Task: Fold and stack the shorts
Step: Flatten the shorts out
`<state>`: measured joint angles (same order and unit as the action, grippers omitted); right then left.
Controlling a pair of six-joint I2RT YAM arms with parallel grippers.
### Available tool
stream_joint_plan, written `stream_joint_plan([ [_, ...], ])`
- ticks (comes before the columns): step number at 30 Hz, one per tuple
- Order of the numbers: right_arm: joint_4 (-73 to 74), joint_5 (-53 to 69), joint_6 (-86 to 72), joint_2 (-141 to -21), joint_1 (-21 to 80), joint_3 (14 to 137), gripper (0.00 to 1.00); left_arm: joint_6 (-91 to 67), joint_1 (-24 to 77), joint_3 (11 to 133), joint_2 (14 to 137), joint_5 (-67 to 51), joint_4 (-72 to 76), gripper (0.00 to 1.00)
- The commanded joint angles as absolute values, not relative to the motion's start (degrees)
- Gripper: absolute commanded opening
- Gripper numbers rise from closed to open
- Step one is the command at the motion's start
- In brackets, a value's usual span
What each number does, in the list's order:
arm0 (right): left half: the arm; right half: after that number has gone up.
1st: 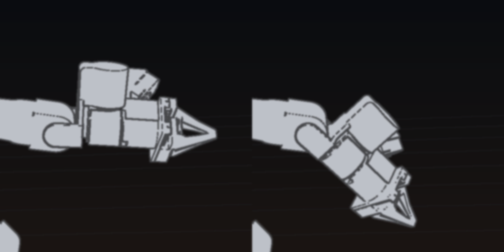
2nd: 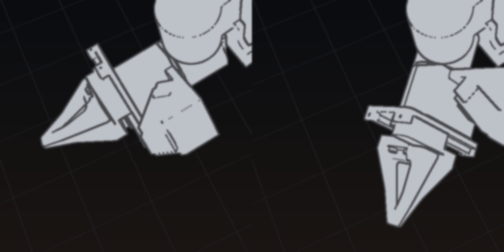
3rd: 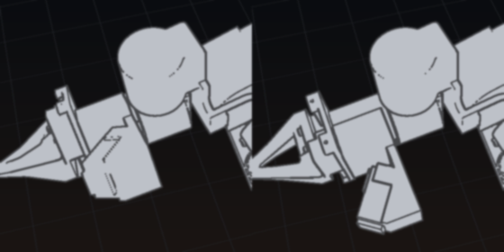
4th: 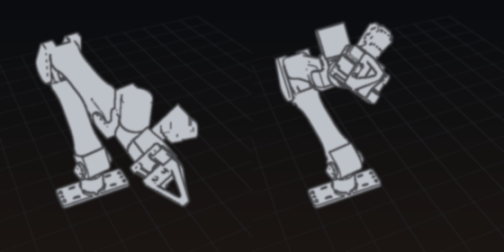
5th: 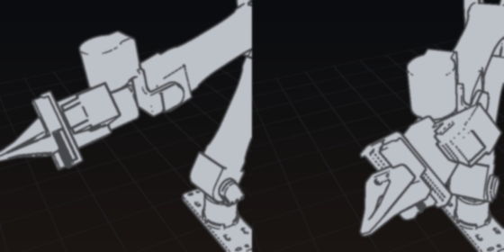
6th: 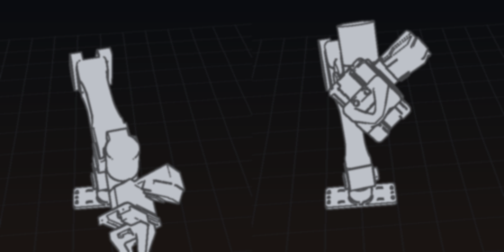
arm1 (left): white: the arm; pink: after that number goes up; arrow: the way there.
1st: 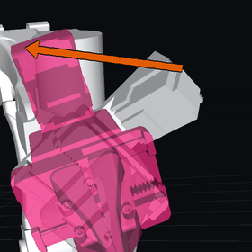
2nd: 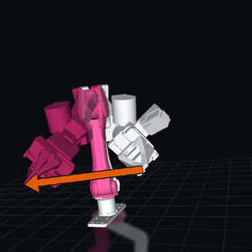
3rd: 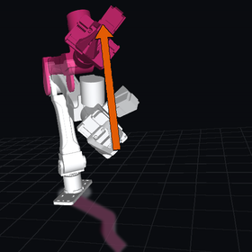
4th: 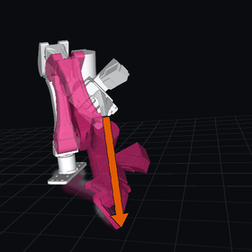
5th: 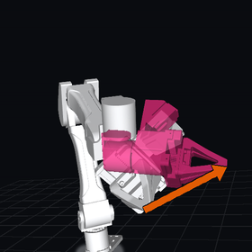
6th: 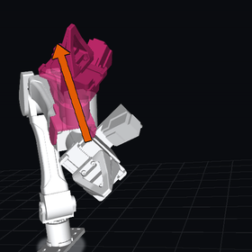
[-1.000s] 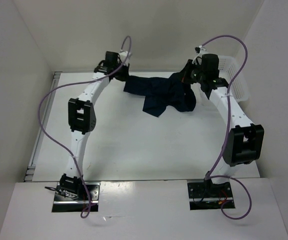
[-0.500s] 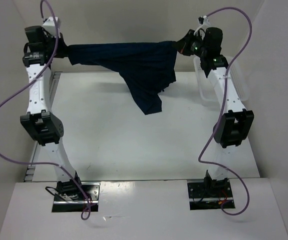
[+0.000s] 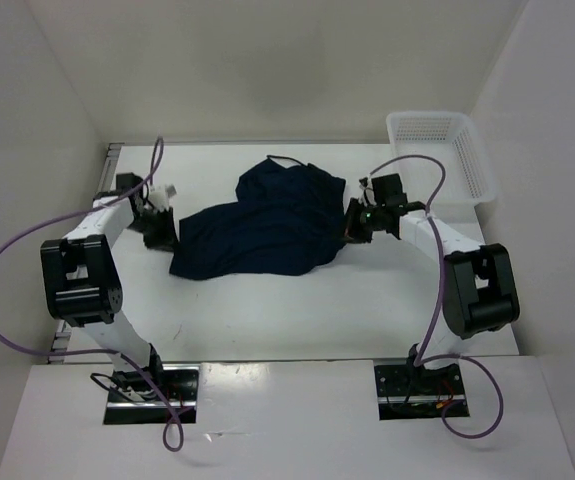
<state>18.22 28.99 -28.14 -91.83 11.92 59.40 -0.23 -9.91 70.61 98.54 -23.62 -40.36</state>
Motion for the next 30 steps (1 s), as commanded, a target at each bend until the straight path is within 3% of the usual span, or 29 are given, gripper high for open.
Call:
stream_joint_plan([
  [1,26.2,25.8,-28.8,-87.1,12.5,57.8,0.08,0.0,-10.3,66.4,96.3,-24.1,-44.2,0.05],
  [6,33.0,25.2,-27.6,-85.5,12.5,56.3,0.09,0.0,-10.3,65.1,95.2,-19.8,-48.2,0.03],
  [13,40.3,25.2,-24.9,-81.5,4.1,58.6,0.06,0.0,-17.4,75.9,95.8,-18.6,-56.9,0.03],
  [16,42.0,24.4,-24.3,-80.3,4.8,55.9,0.06,0.0,-18.7,75.9,96.3,-16.3,-58.3,0.06],
  [18,43.5,26.7,-24.3,-80.9,4.8,54.2,0.18,0.0,-18.7,73.1,95.6,-15.7,-58.8,0.1],
  [20,45.5,26.7,-22.5,-82.4,4.3,54.2,0.36,0.0,-17.4,68.3,94.9,-16.3,-59.5,0.25],
  [23,48.7,23.5,-20.6,-83.1,3.8,57.1,0.48,0.0,-16.3,64.3,95.4,-18.3,-59.5,0.36],
  [30,47.1,19.9,-20.2,-84.2,6.1,63.1,0.53,0.0,-17.3,67.6,97.2,-16.8,-55.2,0.46],
])
